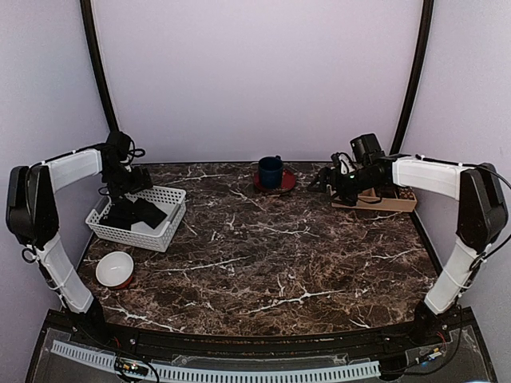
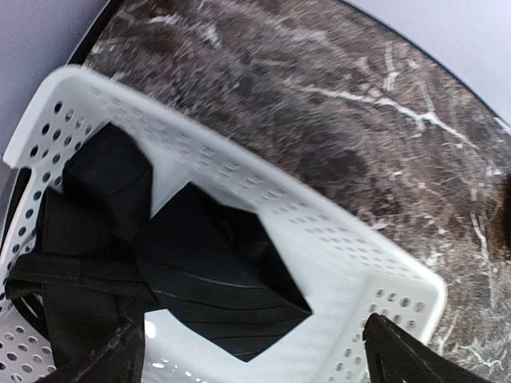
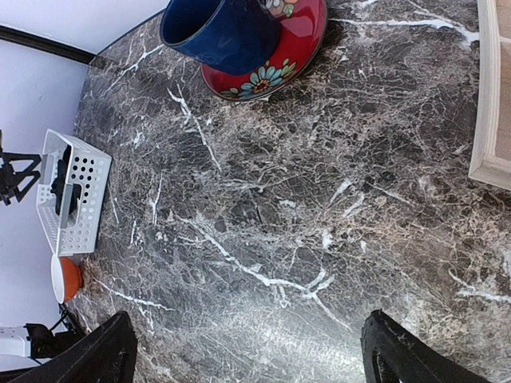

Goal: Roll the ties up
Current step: Pick up the tie from the bin, then place the tie at the center of the board, then flatten out the tie at the center of the board.

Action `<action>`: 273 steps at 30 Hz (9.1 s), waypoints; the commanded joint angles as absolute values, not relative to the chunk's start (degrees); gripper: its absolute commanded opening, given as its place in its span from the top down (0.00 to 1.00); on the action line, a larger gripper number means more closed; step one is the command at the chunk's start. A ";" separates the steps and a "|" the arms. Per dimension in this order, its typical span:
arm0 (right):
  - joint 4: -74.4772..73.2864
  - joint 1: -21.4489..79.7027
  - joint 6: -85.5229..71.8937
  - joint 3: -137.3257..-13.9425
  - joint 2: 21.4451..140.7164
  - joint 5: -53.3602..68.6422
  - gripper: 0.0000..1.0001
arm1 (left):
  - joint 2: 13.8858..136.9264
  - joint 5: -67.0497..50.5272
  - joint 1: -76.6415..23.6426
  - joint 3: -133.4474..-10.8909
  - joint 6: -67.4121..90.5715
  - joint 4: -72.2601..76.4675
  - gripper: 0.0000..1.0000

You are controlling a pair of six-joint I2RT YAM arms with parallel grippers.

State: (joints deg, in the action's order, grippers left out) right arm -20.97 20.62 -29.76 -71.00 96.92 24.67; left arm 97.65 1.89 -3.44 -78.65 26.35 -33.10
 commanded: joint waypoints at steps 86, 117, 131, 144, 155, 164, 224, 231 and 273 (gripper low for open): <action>-16.10 16.09 -39.97 -41.01 70.78 34.04 0.02 | 110.45 -16.31 -54.87 -93.22 -10.68 -34.96 0.33; -19.52 12.75 -35.01 -39.51 68.29 35.40 0.08 | 116.66 -4.77 -59.34 -102.62 13.12 -20.89 1.00; -0.12 28.98 -32.10 -45.06 82.73 34.87 0.00 | 94.40 -13.71 -55.55 -80.09 27.41 12.15 1.00; 28.16 36.86 -29.95 -47.55 97.05 36.20 0.03 | 91.13 -16.54 -53.94 -78.44 30.57 13.51 1.00; 45.23 38.24 -43.26 -45.59 101.55 44.42 0.98 | 87.20 -9.86 -52.04 -73.90 32.50 15.72 1.00; 16.62 36.32 -33.61 -47.41 92.46 41.32 1.00 | 84.59 3.64 -51.86 -70.17 34.68 12.03 1.00; -40.24 26.88 -18.02 -51.09 90.79 24.65 0.70 | 93.61 -13.01 -52.08 -66.57 2.86 -16.19 0.30; -36.73 26.76 -26.90 -52.11 83.25 28.82 0.63 | 108.24 -8.99 -58.27 -82.29 -1.96 -17.37 0.24; -31.64 21.17 -27.33 -42.15 86.69 23.05 0.76 | 107.54 6.62 -44.04 -77.70 9.32 -27.39 0.28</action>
State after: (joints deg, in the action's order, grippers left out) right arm -30.28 21.63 -28.08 -40.80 86.13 25.65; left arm 111.07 14.96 -47.97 -83.53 4.40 -24.97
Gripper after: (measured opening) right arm 0.243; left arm 0.762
